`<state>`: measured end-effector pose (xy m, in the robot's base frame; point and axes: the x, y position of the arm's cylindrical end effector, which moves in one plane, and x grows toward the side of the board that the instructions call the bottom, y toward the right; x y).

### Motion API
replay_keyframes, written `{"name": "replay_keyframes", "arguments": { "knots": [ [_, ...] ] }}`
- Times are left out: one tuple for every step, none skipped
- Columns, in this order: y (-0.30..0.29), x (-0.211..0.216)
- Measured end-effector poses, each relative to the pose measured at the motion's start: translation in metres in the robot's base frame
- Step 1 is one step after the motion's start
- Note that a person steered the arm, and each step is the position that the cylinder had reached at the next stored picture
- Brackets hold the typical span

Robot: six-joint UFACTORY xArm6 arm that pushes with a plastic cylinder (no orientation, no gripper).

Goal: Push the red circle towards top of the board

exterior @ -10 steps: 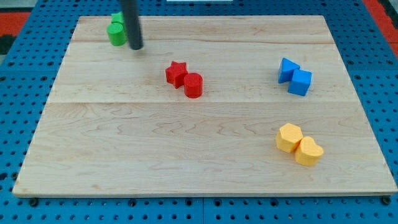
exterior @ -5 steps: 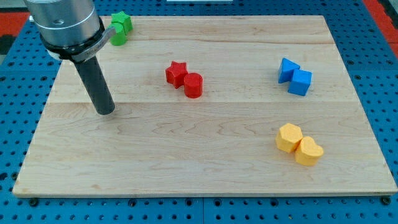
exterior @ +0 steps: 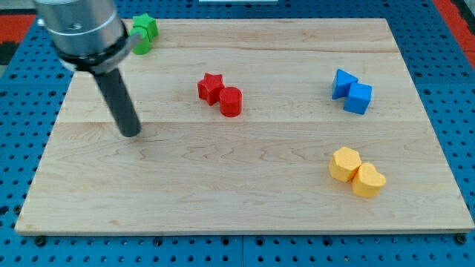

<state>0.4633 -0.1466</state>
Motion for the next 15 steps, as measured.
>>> {"name": "replay_keyframes", "arguments": {
  "knots": [
    [0.062,-0.01],
    [0.113,-0.04],
    [0.174,-0.068],
    [0.235,-0.116],
    [0.282,-0.135],
    [0.292,-0.152],
    [0.292,-0.132],
    [0.225,-0.128],
    [0.221,-0.132],
    [0.273,-0.156],
    [0.281,-0.187],
    [0.236,-0.164],
    [0.236,-0.199],
    [0.284,-0.203],
    [0.286,-0.203]
  ]
}}
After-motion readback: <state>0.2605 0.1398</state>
